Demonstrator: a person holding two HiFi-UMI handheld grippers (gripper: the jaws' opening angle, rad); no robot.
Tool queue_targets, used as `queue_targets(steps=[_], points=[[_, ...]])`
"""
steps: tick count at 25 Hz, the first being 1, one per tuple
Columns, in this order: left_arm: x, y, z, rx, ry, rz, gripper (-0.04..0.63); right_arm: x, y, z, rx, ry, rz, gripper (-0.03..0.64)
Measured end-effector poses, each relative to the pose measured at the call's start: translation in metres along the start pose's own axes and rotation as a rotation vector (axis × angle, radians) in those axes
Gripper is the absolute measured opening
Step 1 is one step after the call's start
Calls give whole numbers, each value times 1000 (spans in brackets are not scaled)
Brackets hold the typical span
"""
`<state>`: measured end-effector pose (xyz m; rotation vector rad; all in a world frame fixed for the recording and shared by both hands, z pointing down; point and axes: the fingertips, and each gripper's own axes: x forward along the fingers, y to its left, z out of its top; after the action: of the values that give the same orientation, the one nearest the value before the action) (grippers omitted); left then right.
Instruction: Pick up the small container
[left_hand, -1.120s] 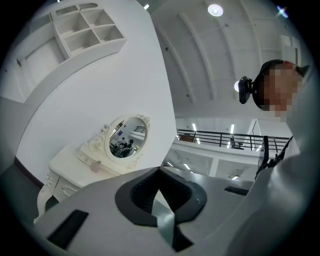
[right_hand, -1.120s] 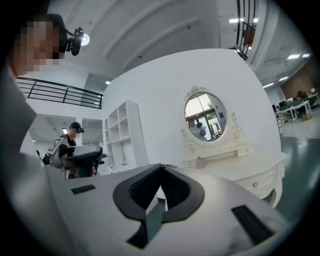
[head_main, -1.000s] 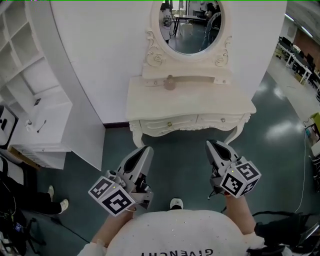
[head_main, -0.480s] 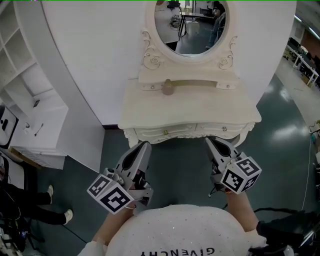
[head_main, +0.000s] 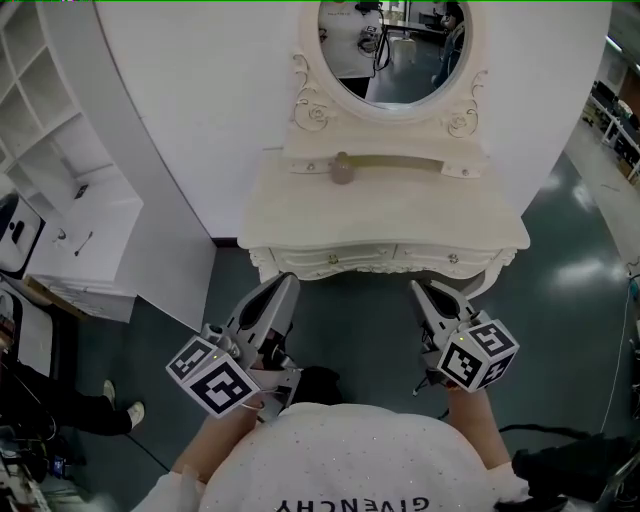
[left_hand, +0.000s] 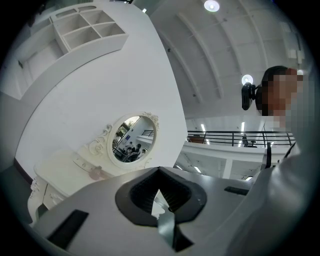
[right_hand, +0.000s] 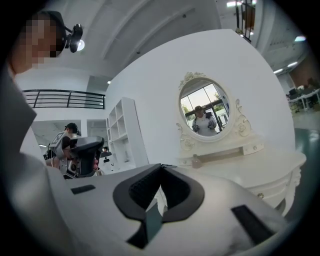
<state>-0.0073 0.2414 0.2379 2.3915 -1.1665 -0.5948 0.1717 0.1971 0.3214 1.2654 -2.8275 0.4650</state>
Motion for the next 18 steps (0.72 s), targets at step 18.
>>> queue_targets(steps=[18], points=[[37, 7, -25, -18, 114, -66, 2, -19, -32, -9, 80, -5, -105, 0]])
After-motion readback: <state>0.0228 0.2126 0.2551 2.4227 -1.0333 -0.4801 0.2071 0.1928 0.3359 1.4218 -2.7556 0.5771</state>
